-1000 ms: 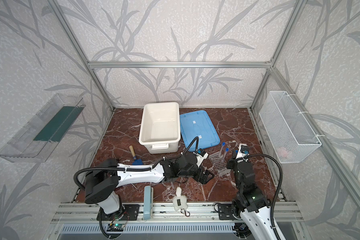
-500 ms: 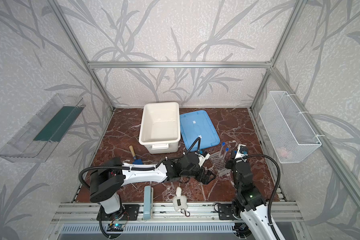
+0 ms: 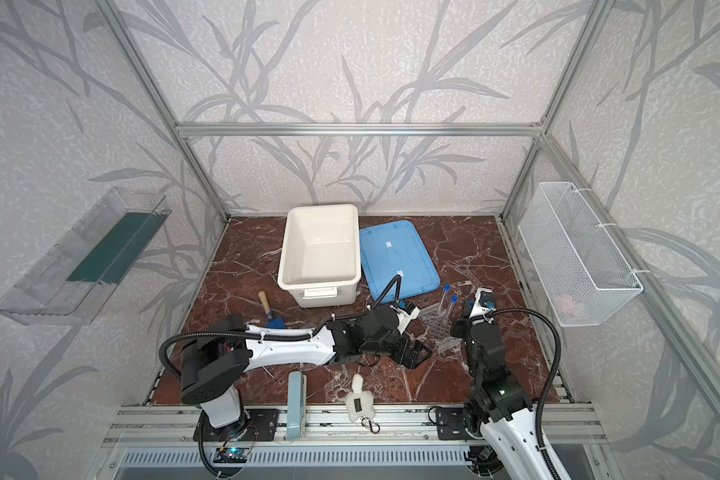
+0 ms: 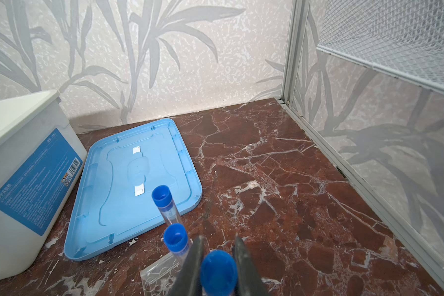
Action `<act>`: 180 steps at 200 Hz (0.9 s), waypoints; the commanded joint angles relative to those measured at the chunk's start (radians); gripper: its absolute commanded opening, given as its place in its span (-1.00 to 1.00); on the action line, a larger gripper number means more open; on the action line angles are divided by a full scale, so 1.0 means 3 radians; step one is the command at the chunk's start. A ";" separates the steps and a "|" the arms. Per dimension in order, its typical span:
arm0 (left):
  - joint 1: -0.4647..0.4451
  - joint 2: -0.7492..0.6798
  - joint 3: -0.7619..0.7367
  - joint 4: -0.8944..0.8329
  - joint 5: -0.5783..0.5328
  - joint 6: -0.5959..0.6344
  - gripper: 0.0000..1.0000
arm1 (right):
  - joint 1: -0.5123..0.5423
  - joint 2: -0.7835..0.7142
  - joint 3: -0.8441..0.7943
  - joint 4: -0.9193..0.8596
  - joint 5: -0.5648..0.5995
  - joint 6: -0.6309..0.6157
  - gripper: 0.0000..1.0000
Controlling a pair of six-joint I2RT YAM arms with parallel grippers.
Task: Organize the chemistry lab equipment
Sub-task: 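Lower the third tube into the rack with the right gripper and release it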
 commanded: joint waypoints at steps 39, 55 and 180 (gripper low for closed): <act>0.0024 0.0047 0.0067 0.0072 0.0012 -0.0023 0.92 | 0.0006 -0.0004 -0.0067 -0.0028 -0.0047 0.0084 -0.56; 0.0028 0.0045 0.0062 0.0076 0.0010 -0.0025 0.92 | 0.0007 0.0054 -0.0123 0.0033 -0.0071 0.0045 -0.56; 0.0048 -0.0044 -0.0081 0.0162 -0.0033 -0.0064 0.92 | 0.0006 0.0091 -0.0014 -0.0151 -0.0128 -0.0087 -0.32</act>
